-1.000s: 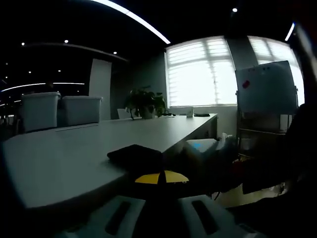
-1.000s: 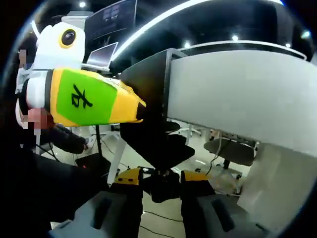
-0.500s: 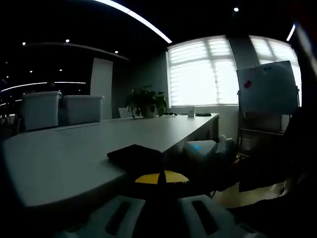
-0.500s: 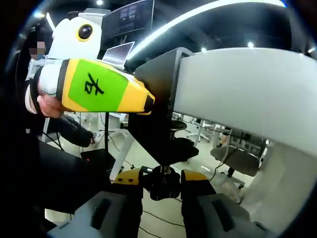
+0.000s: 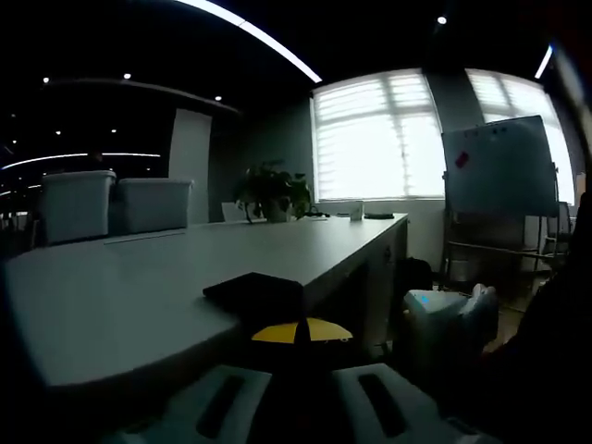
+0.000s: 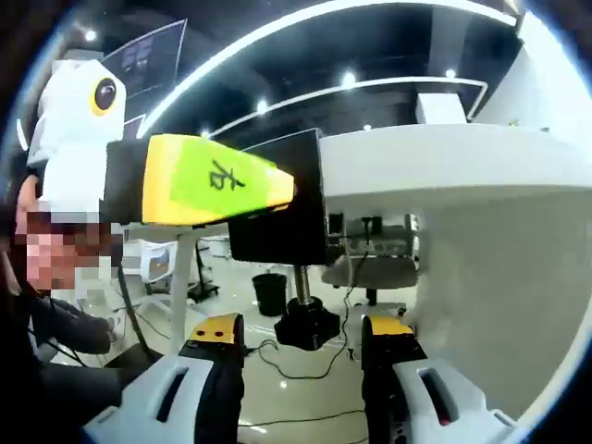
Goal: Clamp the fixed fixture on the desktop, loosen the retaining clip, secure it to the edge of the desk, and tighten the retaining clip.
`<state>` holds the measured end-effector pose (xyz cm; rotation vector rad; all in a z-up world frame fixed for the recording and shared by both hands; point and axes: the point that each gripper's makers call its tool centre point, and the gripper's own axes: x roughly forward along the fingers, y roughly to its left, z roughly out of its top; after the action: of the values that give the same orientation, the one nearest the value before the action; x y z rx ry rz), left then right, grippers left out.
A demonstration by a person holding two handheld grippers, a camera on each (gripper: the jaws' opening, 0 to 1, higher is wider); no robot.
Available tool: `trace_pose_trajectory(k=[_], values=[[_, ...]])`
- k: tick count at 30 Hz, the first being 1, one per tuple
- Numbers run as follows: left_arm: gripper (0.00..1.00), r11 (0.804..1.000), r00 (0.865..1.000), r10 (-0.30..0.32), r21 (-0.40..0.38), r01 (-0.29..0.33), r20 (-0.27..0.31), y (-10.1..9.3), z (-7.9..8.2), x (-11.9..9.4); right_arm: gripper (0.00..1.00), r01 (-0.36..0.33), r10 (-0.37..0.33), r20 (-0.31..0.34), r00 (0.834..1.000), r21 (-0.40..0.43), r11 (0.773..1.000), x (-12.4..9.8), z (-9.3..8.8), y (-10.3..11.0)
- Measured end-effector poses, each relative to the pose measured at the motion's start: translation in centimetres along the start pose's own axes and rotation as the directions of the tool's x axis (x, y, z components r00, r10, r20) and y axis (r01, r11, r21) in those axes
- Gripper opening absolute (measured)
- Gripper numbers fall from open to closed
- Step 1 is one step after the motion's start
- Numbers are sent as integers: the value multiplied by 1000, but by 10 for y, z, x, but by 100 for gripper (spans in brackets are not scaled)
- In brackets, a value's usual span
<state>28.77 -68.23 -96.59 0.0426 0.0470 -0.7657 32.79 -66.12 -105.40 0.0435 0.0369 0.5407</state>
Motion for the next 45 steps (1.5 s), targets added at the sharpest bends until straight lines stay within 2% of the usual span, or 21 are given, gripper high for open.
trace_pose_trajectory(k=[2, 4, 5, 7, 9, 14, 18, 25, 27, 28, 30, 35, 39, 40, 45], values=[[1, 1000, 1000, -9, 4, 9, 0, 0, 0, 0, 49, 33, -34, 0, 999, 17, 999, 1, -7, 4], [1, 1000, 1000, -17, 10, 17, 0, 0, 0, 1, 49, 114, -115, -22, 993, -26, 993, 3, -16, -2], [1, 1000, 1000, -19, 15, 19, 0, 0, 0, 1, 49, 169, -169, -24, 985, -12, 986, 3, -17, -6], [1, 1000, 1000, -17, 22, 17, 3, 0, 0, 1, 51, 271, -270, 24, 963, -40, 962, 0, -7, -14], [1, 1000, 1000, -13, 28, 12, 6, -1, 0, 1, 52, 334, -331, 52, 942, -72, 940, -3, 0, -15], [1, 999, 1000, -15, 34, 15, 5, -1, 0, 1, 52, 316, -306, 106, 946, -92, 944, 2, 18, 2], [1, 999, 1000, -15, 37, 15, 2, -1, 0, 0, 52, 316, -307, 101, 946, -93, 944, 8, 18, 4], [1, 999, 1000, -11, 37, 11, 4, 0, 0, -1, 51, 335, -328, 89, 941, -89, 938, 8, 13, -6], [1, 999, 1000, -10, 37, 10, 3, 0, 0, -2, 48, 333, -326, 90, 941, -89, 939, 8, 14, -6], [1, 999, 1000, -10, 39, 9, 2, 0, 0, -2, 45, 328, -321, 77, 944, -114, 938, 10, 12, -7], [1, 999, 1000, -9, 40, 9, 1, 1, 0, -3, 36, 323, -318, 64, 946, -101, 941, 11, 9, -10], [1, 999, 1000, -5, 42, 4, 2, 1, 0, -4, 38, 315, -311, 58, 949, -112, 942, 12, 6, -9], [1, 999, 1000, -6, 45, 6, 1, 1, 0, -3, 27, 311, -306, 59, 950, -157, 937, 12, 10, -7], [1, 999, 1000, -6, 46, 6, 0, 1, 0, -3, 26, 317, -313, 54, 948, -177, 932, 11, 9, -8], [1, 999, 1000, -6, 49, 6, -1, 1, 0, -3, 25, 291, -288, 43, 957, -180, 940, 12, 9, -9]])
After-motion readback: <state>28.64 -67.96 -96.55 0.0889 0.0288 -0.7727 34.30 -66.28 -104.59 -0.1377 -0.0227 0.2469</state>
